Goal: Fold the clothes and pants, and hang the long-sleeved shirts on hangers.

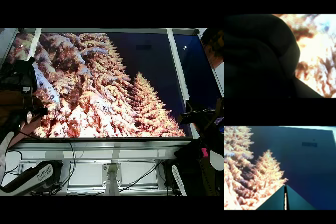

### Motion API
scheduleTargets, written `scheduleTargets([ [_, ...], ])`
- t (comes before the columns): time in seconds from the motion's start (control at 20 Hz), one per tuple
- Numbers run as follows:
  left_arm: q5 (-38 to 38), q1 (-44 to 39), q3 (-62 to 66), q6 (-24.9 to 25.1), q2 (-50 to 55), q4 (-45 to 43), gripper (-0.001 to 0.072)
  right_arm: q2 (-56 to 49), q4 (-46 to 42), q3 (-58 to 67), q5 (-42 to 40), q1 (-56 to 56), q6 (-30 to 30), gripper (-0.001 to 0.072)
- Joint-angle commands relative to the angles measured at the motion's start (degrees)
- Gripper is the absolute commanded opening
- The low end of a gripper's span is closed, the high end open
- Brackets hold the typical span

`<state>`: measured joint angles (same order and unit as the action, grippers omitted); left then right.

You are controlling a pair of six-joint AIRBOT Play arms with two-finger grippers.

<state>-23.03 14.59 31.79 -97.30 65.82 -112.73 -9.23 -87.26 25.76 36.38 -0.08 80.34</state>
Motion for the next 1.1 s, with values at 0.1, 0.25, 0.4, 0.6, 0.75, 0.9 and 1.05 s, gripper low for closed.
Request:
scheduleTargets([
  [0.1, 0.96, 0.22, 0.15, -0.02, 0.35, 0.02, 0.0016, 0.02, 0.02, 0.07, 0.0, 0.0, 0.0, 0.0017],
  [0.25, 0.9, 0.2, 0.15, -0.02, -0.2, 0.26, 0.0016, 0.0, 0.02, 0.07, 0.0, 0.0, 0.0, 0.0016],
  [0.4, 0.68, 0.11, 0.76, -0.02, -2.38, 1.51, 0.0016, 0.0, 0.02, 0.07, 0.0, 0.0, 0.0, 0.0016],
  [0.6, -2.08, -1.81, 4.2, -0.02, -4.44, 6.58, 0.0016, 0.0, 0.02, 0.07, 0.0, 0.0, 0.0, 0.0017],
  [0.75, -2.23, -7.23, 5.92, -0.02, -6.86, 6.95, 0.0016, 0.02, 0.02, 0.07, 0.0, 0.0, 0.0, 0.0017],
  [0.9, -2.08, -14.56, 7.26, -0.02, -10.4, 6.95, 0.0016, 0.0, 0.02, 0.07, 0.0, 0.0, 0.0, 0.0017],
  [1.05, -1.55, -23.3, 7.63, -0.02, -14.43, 6.97, 0.0016, 0.02, 0.02, 0.07, 0.0, 0.0, 0.0, 0.0017],
])
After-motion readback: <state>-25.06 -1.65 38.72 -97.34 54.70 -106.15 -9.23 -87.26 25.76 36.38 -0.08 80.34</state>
